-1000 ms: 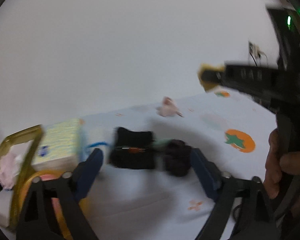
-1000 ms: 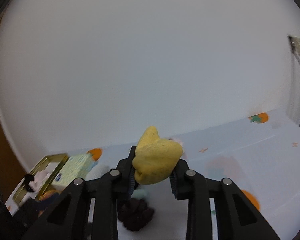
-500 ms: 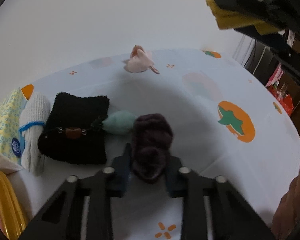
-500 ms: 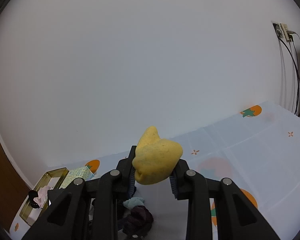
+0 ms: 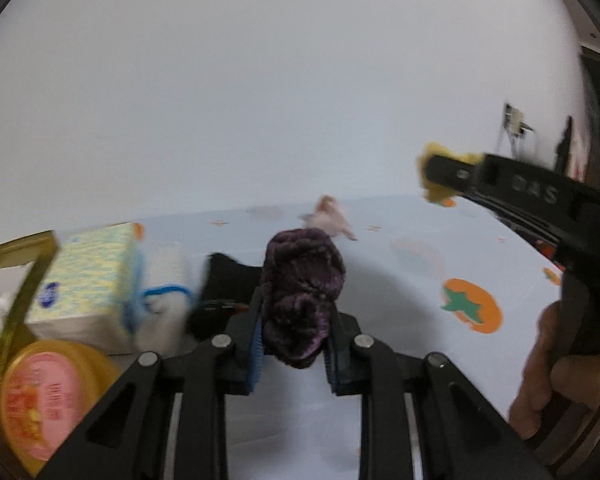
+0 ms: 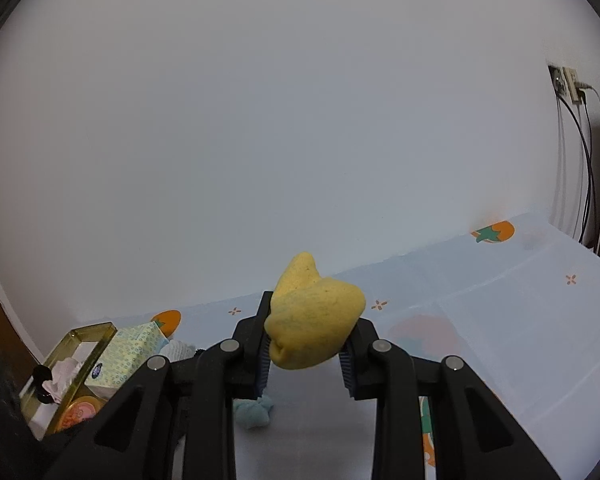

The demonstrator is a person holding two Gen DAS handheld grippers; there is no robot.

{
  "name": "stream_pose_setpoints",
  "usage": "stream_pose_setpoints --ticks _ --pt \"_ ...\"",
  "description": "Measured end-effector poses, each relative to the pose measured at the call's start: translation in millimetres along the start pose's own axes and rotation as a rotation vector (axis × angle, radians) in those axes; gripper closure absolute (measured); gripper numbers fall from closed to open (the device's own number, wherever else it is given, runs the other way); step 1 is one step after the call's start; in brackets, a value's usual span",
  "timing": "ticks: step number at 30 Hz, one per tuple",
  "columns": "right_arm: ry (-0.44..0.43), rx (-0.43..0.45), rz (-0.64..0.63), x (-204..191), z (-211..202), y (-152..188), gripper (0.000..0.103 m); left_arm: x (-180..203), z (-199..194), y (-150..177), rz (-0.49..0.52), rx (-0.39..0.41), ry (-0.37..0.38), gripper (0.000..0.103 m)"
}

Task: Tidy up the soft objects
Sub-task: 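Carry the yellow cloth and purple scrunchie over the gold tray with both grippers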

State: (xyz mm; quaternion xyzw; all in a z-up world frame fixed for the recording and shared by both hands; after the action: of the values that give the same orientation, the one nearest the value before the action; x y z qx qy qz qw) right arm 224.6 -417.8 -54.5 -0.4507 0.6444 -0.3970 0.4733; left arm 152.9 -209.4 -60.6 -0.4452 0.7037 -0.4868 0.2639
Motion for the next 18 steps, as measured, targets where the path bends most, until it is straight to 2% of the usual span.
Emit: stream_pose_setpoints --ticks 5,18 --pt "0.023 0.035 -0.036 -3.2 -1.0 5.4 0.072 -20.3 -4.6 0.5 -0.024 0.000 -0.055 0.080" --pt "0.093 0.032 -0.037 -7.2 -18.3 24.3 0.072 -28.2 -27.4 6.2 0.011 0.035 -0.059 0.080"
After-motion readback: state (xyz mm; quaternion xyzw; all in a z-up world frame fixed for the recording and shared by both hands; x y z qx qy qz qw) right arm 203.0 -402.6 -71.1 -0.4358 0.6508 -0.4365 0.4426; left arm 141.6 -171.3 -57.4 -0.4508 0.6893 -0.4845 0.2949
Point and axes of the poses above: each gripper's, at about its wrist camera, not at the fingertips, and z roughly the way its jaws point, x to its right, y to its underside, the point moved 6 cm from there along z, roughly the way its jaws point, and after that the axes turned 7 degrees about x, right-handed, at the moved point
